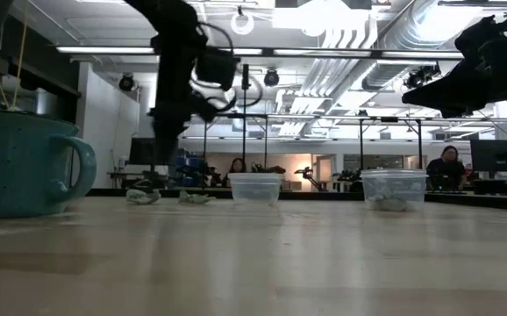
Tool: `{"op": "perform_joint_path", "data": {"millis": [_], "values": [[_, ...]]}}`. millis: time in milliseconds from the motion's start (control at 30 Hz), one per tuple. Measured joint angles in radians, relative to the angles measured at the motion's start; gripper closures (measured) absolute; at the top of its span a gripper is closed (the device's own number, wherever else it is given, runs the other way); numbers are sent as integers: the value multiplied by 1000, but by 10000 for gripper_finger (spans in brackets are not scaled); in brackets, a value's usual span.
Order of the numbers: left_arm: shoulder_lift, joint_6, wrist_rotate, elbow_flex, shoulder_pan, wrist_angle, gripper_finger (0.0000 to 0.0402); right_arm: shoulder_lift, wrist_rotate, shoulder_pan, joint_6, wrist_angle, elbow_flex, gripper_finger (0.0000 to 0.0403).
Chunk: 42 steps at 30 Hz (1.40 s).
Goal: Pick and place items into bin
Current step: Put the stevia packet into the top transparent bin
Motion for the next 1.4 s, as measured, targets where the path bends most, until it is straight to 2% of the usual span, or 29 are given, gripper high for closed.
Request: {"op": "perform_joint_path", "data": {"millis": [267, 667, 800, 933, 1200, 1400], "values": [[0, 5, 35, -138, 10, -28, 111, 0, 0, 0, 19, 0, 0, 375], [0, 83, 41, -245, 11, 165, 120, 0, 0, 0, 19, 0, 0, 376], [0, 102, 41, -262, 11, 171, 130, 0, 0, 0, 20, 0, 0, 377], [0, 105, 57, -273, 11, 168, 157, 0, 0, 0, 20, 0, 0, 377], [0, 107, 65, -275, 11, 205, 243, 0, 0, 0, 20, 0, 0, 377], [0, 139, 68, -275, 11, 228, 289, 0, 0, 0, 20, 0, 0, 379]]}}
